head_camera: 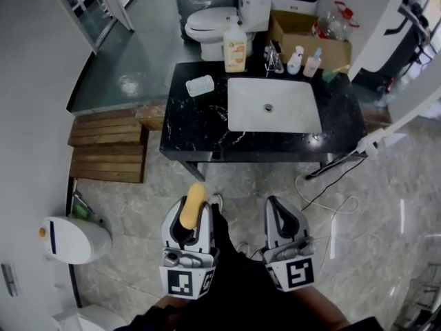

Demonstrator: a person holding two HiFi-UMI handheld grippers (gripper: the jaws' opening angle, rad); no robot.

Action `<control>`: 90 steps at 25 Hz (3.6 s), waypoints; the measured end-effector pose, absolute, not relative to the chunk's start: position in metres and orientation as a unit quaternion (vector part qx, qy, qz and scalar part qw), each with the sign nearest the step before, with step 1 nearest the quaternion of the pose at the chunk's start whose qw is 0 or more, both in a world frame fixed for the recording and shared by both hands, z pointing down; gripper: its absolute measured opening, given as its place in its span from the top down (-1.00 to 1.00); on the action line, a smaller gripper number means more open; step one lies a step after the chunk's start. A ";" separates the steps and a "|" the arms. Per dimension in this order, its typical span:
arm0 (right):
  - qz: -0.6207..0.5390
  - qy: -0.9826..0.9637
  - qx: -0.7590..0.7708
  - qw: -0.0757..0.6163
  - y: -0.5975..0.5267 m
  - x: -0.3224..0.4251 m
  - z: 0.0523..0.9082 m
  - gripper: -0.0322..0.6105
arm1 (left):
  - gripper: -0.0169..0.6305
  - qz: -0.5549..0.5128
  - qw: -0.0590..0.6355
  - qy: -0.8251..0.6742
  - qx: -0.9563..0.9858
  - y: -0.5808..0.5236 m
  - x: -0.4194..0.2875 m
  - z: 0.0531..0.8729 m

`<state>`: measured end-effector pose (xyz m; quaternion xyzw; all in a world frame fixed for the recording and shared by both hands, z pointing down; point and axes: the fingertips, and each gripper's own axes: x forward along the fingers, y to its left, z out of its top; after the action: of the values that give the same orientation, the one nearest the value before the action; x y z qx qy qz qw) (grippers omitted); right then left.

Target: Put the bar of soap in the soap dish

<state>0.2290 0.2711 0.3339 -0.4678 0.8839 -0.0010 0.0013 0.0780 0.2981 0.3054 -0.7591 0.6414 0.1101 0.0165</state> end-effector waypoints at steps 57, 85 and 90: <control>0.007 0.909 -0.416 -0.002 -0.039 0.115 0.319 0.88 | 0.47 0.100 -0.079 0.641 -0.757 -0.009 -0.026 0.331; -0.008 0.872 -0.489 -0.027 -0.119 0.055 0.352 0.88 | 0.47 0.056 -0.173 0.555 -0.811 -0.143 -0.056 0.423; -0.009 0.869 -0.493 -0.048 -0.130 0.048 0.367 0.88 | 0.47 0.044 -0.179 0.554 -0.812 -0.155 -0.059 0.437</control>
<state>0.0477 -0.1301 0.3673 -0.4926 0.8689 -0.0087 -0.0477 -0.0587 -0.1550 0.4369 -0.8119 0.5539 0.0442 -0.1790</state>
